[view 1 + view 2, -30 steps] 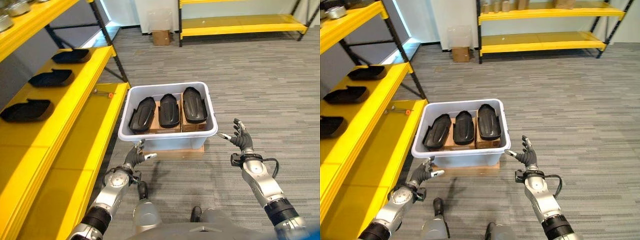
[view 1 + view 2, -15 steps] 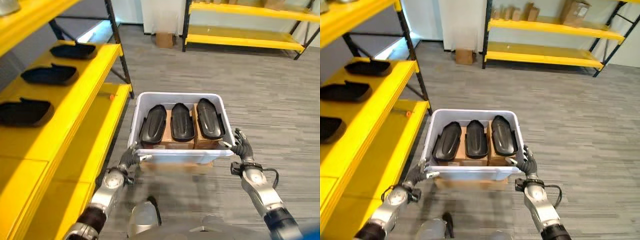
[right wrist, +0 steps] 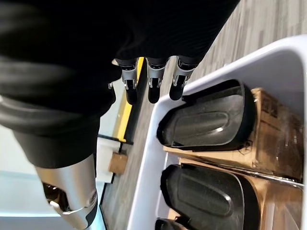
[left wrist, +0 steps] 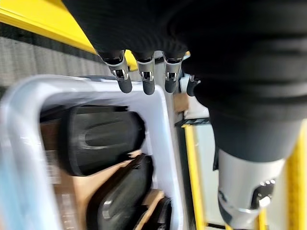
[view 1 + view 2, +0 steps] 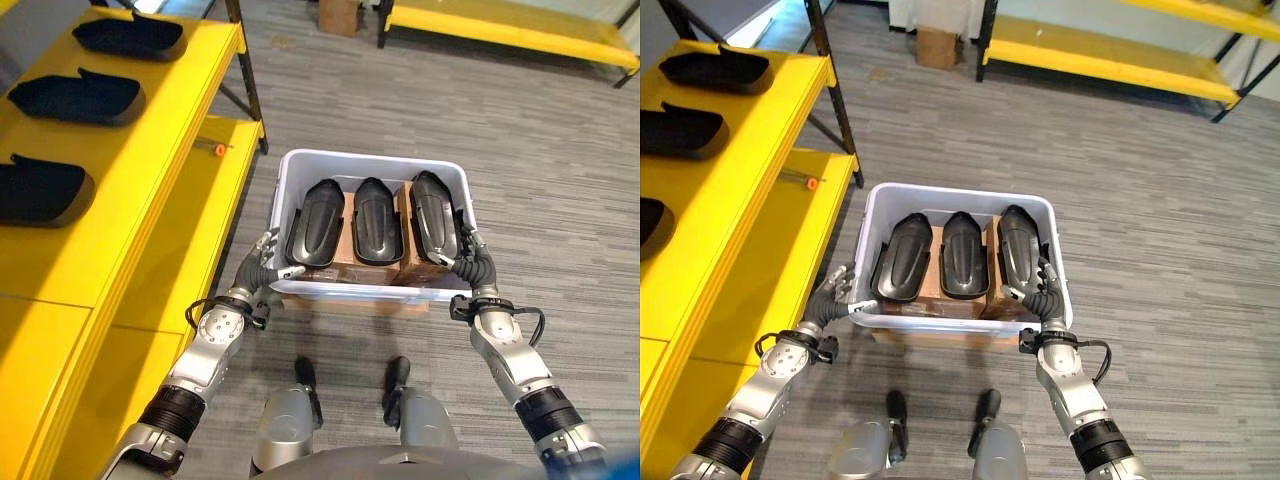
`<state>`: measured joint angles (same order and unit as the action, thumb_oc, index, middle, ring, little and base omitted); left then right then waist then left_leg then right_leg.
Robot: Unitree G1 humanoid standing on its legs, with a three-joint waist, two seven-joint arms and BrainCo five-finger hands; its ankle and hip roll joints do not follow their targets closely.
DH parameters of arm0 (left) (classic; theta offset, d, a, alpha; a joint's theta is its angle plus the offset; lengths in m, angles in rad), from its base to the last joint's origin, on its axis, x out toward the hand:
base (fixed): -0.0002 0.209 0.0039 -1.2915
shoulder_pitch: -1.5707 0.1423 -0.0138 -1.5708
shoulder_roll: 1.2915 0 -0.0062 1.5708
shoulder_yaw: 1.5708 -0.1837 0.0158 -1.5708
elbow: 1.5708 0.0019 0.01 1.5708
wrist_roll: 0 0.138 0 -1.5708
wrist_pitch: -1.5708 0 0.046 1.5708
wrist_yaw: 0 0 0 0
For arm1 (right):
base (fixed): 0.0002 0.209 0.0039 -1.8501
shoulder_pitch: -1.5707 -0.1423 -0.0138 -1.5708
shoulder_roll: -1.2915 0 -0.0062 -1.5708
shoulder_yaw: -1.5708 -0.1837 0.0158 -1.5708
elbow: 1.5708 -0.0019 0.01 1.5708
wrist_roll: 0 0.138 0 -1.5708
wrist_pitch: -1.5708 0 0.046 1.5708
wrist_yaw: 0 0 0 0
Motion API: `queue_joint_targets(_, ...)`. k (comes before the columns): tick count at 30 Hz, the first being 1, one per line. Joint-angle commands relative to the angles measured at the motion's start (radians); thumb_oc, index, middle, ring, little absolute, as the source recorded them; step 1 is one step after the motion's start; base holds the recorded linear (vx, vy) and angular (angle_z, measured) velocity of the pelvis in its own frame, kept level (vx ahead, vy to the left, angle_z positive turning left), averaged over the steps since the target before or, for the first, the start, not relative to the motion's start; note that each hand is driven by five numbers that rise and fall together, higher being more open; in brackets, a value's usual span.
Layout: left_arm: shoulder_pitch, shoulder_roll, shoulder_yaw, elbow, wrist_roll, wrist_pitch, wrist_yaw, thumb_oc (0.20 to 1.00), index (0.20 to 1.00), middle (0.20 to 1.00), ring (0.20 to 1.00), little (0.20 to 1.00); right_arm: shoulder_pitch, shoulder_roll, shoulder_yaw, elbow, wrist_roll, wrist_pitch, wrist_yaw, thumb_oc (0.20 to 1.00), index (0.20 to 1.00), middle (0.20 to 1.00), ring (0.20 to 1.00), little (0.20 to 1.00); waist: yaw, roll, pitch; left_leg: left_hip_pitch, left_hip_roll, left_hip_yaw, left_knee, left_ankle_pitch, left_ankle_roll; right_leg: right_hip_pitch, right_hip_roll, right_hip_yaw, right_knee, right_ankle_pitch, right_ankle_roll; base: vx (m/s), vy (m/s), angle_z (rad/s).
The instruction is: Move parts from the plastic box to the shelf.
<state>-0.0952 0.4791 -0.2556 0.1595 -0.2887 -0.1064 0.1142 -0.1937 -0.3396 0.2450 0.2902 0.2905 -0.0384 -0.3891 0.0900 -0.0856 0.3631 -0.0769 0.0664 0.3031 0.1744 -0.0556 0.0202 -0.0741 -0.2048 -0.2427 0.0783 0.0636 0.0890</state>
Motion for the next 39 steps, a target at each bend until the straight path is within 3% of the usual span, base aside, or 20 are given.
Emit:
queue_joint_targets(1,-0.018,-0.015,0.001,-0.114,-0.010,-0.127,-0.008,1.000,1.000,1.000,1.000,1.000,-0.032,-0.059,-0.034,-0.039,-0.018,-0.052,-0.028,1.000,1.000,1.000,1.000,1.000,0.016,0.031,-0.033,0.044,0.036,-0.054,0.007,-0.014,-0.020,0.066,0.009,-0.044,0.020,-0.032,0.029,0.09,-0.034,0.03)
queue_joint_targets(6,-0.007,-0.012,0.001,-0.176,-0.003,-0.153,-0.019,1.000,1.000,1.000,1.000,1.000,-0.041,-0.099,-0.044,-0.063,-0.100,-0.045,-0.034,1.000,1.000,1.000,1.000,1.000,0.010,0.037,-0.027,0.043,0.039,-0.071,-0.020,-0.004,-0.035,0.051,0.031,-0.052,0.046,-0.066,0.007,0.08,-0.047,0.06)
queue_joint_targets(11,-0.035,0.021,0.018,-0.212,0.015,-0.254,0.041,1.000,1.000,1.000,1.000,1.000,-0.079,-0.124,-0.052,-0.048,-0.111,-0.048,-0.061,1.000,1.000,1.000,1.000,1.000,0.012,0.036,0.012,-0.002,0.042,-0.081,0.011,-0.011,-0.038,0.002,0.040,-0.049,0.084,-0.077,0.004,-0.03,-0.037,-0.01)
queue_joint_targets(13,-0.058,0.036,0.026,-0.228,0.016,-0.280,0.069,1.000,1.000,1.000,1.000,1.000,-0.114,-0.131,-0.059,-0.030,-0.110,-0.050,-0.082,1.000,1.000,1.000,1.000,1.000,0.015,0.037,0.035,-0.036,0.043,-0.091,0.036,-0.016,-0.038,-0.029,0.040,-0.047,0.109,-0.083,0.001,-0.13,-0.056,0.06)
queue_joint_targets(14,-0.117,0.064,0.044,-0.261,0.019,-0.314,0.110,1.000,1.000,1.000,1.000,1.000,-0.213,-0.143,-0.069,0.014,-0.115,-0.038,-0.122,1.000,1.000,1.000,1.000,1.000,0.025,0.042,0.079,-0.110,0.038,-0.113,0.081,-0.023,-0.039,-0.094,0.041,-0.047,0.154,-0.095,-0.004,-0.18,-0.053,0.10)
queue_joint_targets(20,-0.222,0.081,0.074,-0.316,0.031,-0.358,0.159,1.000,1.000,1.000,1.000,1.000,-0.413,-0.175,-0.064,0.109,-0.105,0.006,-0.106,1.000,1.000,1.000,1.000,1.000,0.050,0.059,0.150,-0.232,0.020,-0.147,0.138,-0.026,-0.039,-0.207,0.034,-0.057,0.229,-0.116,-0.018,-0.12,-0.021,0.11)
queue_joint_targets(24,-0.244,0.084,0.110,-0.350,0.053,-0.406,0.202,1.000,1.000,1.000,1.000,1.000,-0.465,-0.182,-0.051,0.133,-0.113,0.016,-0.091,1.000,1.000,1.000,1.000,1.000,0.061,0.067,0.157,-0.314,0.011,-0.164,0.165,-0.025,-0.035,-0.291,0.026,-0.060,0.275,-0.124,-0.027,-0.05,-0.001,0.08)
queue_joint_targets(27,-0.256,0.085,0.137,-0.379,0.000,-0.438,0.182,1.000,1.000,1.000,1.000,1.000,-0.492,-0.184,-0.046,0.142,-0.135,0.026,-0.073,1.000,1.000,1.000,1.000,1.000,0.069,0.071,0.157,-0.364,0.001,-0.169,0.178,-0.025,-0.032,-0.344,0.020,-0.059,0.298,-0.125,-0.030,-0.03,0.006,0.07)
queue_joint_targets(30,-0.266,0.078,0.156,-0.402,-0.013,-0.475,0.178,1.000,1.000,1.000,1.000,1.000,-0.516,-0.179,-0.035,0.141,-0.131,0.064,-0.063,1.000,1.000,1.000,1.000,1.000,0.074,0.075,0.157,-0.407,-0.006,-0.174,0.192,-0.022,-0.031,-0.390,0.014,-0.062,0.319,-0.126,-0.032,-0.01,0.025,0.05)
queue_joint_targets(32,-0.289,0.079,0.172,-0.424,0.014,-0.501,0.217,1.000,1.000,1.000,1.000,1.000,-0.555,-0.164,-0.025,0.167,-0.146,0.116,-0.130,1.000,1.000,1.000,1.000,1.000,0.081,0.079,0.157,-0.461,-0.017,-0.178,0.209,-0.021,-0.028,-0.451,0.013,-0.056,0.350,-0.128,-0.035,-0.01,0.031,0.08)
queue_joint_targets(37,-0.311,0.084,0.183,-0.441,0.030,-0.508,0.212,1.000,1.000,1.000,1.000,1.000,-0.589,-0.148,-0.031,0.237,-0.114,0.191,-0.214,1.000,1.000,1.000,1.000,1.000,0.085,0.086,0.157,-0.519,-0.022,-0.179,0.223,-0.016,-0.029,-0.512,0.021,-0.055,0.378,-0.130,-0.041,0.00,0.002,0.01)
queue_joint_targets(39,-0.338,0.082,0.171,-0.433,0.017,-0.500,0.158,1.000,1.000,1.000,1.000,1.000,-0.596,-0.127,-0.025,0.246,-0.107,0.206,-0.228,1.000,1.000,1.000,1.000,1.000,0.081,0.090,0.157,-0.546,-0.022,-0.178,0.229,-0.013,-0.029,-0.545,0.022,-0.054,0.395,-0.129,-0.043,0.00,0.000,0.00)
